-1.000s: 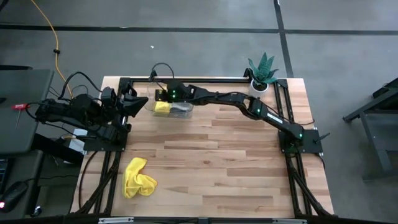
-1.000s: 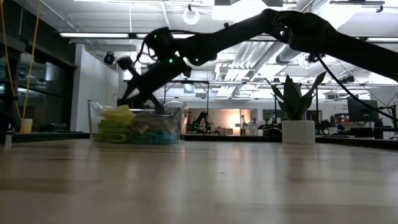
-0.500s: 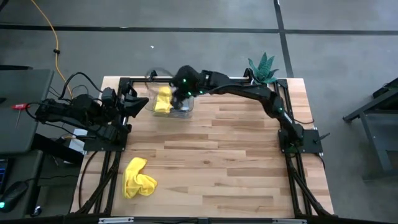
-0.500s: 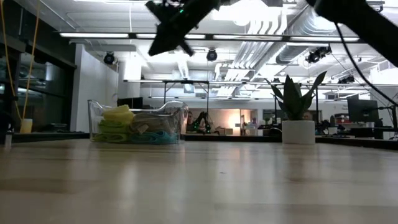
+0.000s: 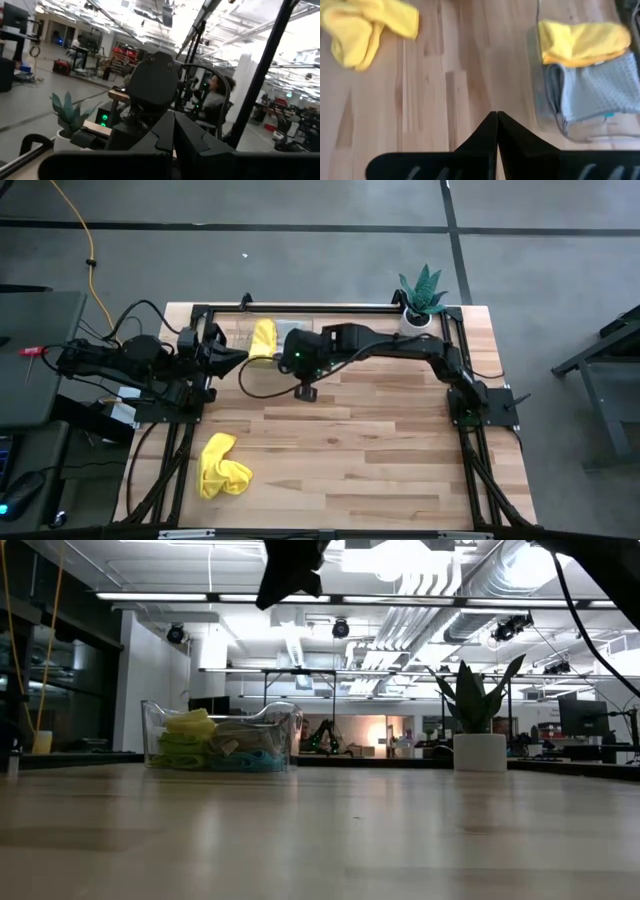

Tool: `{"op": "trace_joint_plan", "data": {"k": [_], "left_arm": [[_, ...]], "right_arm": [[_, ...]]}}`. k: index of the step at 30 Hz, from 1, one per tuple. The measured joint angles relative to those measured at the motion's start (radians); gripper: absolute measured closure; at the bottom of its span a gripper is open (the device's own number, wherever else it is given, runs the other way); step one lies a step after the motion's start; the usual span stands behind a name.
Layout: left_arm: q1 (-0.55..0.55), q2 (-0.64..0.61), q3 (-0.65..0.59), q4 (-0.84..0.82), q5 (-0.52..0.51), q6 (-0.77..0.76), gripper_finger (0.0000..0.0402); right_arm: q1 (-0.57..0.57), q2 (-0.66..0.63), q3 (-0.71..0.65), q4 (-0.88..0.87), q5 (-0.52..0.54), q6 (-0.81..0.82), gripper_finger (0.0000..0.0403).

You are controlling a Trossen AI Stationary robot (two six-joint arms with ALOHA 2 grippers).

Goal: Fold microfiber towels
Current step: Fold the yellow towel

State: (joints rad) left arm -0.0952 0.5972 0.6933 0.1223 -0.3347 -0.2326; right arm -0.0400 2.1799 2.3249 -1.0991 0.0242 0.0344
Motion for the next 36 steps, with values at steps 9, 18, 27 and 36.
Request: {"op": "trace_joint_plan", "data": {"k": [9, 18, 27, 36], "left_arm": [[0.0, 0.0, 0.0, -0.001, 0.007, 0.0, 0.0402], [0.0, 0.016, 0.0, -0.038, 0.002, 0.0, 0.0401], [0.0, 0.075, 0.0, -0.11, -0.001, 0.0, 0.0401], [0.0, 0.158, 0.0, -0.162, -0.012, 0.063, 0.0396]], "right_arm": [[0.004, -0.03, 0.0, -0.157, 0.012, -0.044, 0.0403], [0.007, -0.474, -0.729, 0.183, 0.025, 0.044, 0.0403], [0.042, -1.044, -1.41, 0.865, -0.001, 0.294, 0.0403], [0.069, -1.201, -1.612, 1.211, -0.001, 0.208, 0.0403]]}}
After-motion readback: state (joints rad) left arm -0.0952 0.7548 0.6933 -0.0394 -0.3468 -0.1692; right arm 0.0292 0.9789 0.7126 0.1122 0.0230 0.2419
